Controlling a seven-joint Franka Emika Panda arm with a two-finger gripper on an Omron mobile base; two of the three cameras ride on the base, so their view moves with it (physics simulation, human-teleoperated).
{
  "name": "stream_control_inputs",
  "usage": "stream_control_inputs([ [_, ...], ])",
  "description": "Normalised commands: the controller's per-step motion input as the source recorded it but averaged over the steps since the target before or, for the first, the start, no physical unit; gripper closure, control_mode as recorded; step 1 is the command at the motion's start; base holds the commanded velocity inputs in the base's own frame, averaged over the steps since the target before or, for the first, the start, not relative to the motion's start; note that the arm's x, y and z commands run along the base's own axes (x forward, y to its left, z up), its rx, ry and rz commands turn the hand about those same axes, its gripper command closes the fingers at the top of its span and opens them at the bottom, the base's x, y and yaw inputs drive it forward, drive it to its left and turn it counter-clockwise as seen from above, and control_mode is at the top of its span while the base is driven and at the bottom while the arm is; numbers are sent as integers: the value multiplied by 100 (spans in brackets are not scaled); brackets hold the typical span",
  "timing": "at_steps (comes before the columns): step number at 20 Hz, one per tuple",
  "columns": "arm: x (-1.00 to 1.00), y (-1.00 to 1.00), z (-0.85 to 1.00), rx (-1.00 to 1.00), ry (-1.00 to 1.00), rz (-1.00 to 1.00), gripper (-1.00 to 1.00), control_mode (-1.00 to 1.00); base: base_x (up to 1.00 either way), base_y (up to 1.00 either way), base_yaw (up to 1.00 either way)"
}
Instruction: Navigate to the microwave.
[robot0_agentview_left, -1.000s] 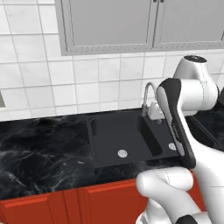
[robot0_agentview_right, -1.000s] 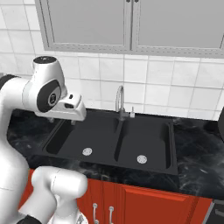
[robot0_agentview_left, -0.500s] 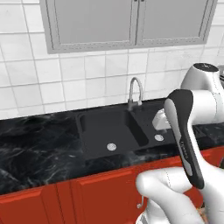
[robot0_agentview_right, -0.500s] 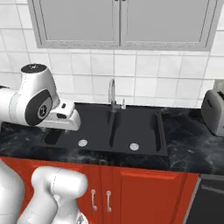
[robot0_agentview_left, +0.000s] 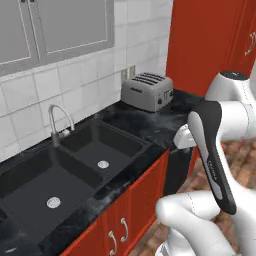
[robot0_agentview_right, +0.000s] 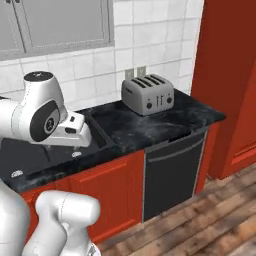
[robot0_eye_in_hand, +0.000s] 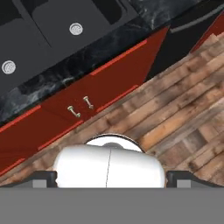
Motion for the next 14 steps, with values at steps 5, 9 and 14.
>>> stream_control_inputs([
  [5,0,0,0,0,0,0,-100,100,-6,-17,-97],
  [9,0,0,0,0,0,0,-100,100,-1,-31,-93],
  [14,0,0,0,0,0,0,-100,100,0,-32,-92],
])
